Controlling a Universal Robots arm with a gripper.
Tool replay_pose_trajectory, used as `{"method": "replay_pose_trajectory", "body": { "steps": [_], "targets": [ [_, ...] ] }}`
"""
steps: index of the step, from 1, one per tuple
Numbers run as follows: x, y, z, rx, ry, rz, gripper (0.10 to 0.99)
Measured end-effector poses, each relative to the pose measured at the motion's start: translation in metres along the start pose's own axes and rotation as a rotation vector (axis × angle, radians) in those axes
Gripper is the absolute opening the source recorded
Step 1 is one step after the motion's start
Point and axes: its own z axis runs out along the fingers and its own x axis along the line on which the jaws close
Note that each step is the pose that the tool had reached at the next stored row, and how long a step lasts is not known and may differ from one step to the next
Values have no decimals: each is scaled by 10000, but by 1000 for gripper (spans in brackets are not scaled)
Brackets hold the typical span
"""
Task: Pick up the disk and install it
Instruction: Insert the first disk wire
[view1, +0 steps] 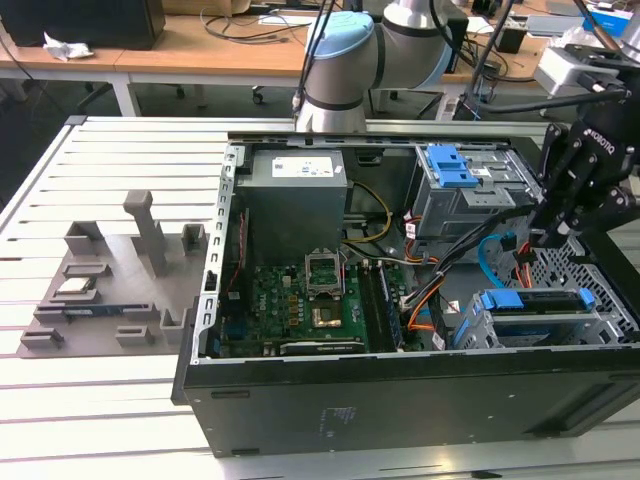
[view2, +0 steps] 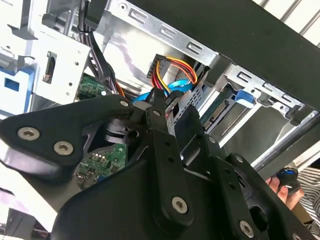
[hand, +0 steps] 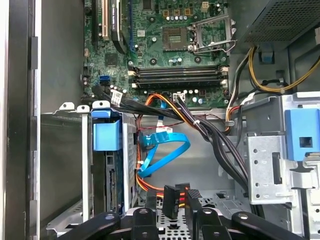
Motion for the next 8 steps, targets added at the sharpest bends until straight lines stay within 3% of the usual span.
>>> {"method": "replay_pose_trajectory", "body": {
  "steps": [4, 7, 8],
  "targets": [
    [-1, -2, 24, -7, 51, 4, 349],
    [-2, -2, 24, -6, 66, 4, 169],
    [-1, -2, 24, -6, 74, 6, 169]
  ]
}}
